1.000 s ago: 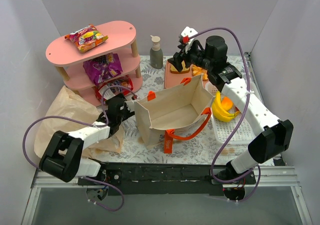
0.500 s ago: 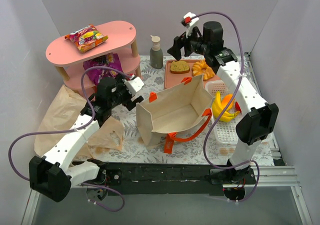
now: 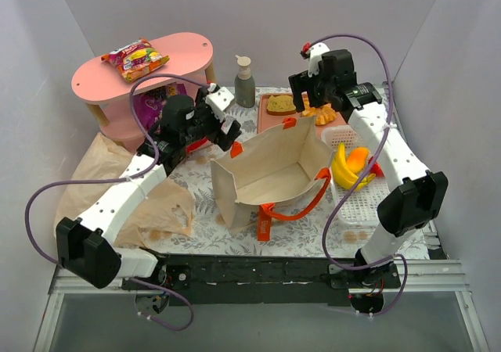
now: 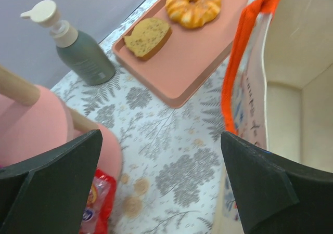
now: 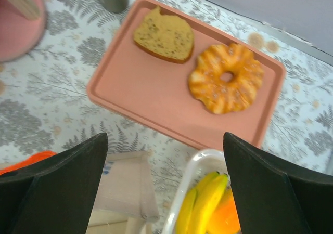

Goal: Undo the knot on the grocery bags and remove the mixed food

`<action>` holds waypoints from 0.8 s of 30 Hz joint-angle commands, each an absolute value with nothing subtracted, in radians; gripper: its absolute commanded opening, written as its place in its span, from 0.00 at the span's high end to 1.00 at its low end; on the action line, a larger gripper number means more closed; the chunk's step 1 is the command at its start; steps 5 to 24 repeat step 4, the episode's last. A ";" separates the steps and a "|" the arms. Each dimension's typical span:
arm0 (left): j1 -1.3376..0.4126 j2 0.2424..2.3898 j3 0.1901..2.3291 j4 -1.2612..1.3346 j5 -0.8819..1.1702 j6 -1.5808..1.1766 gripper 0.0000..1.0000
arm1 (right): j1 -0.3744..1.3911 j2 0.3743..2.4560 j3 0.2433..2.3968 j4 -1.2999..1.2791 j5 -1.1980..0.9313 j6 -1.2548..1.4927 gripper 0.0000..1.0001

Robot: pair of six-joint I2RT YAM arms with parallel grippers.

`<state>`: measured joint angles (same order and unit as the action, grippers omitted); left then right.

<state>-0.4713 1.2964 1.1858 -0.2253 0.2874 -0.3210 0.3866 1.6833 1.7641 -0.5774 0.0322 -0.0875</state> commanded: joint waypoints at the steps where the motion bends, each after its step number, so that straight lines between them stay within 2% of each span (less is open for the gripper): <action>1: -0.479 1.298 1.259 -0.195 0.382 -0.498 0.02 | 0.446 1.614 1.783 -0.647 0.231 -0.166 0.02; 24: -0.479 1.276 1.249 -0.166 0.396 -0.502 0.02 | 0.465 1.595 1.755 -0.654 0.209 -0.175 0.02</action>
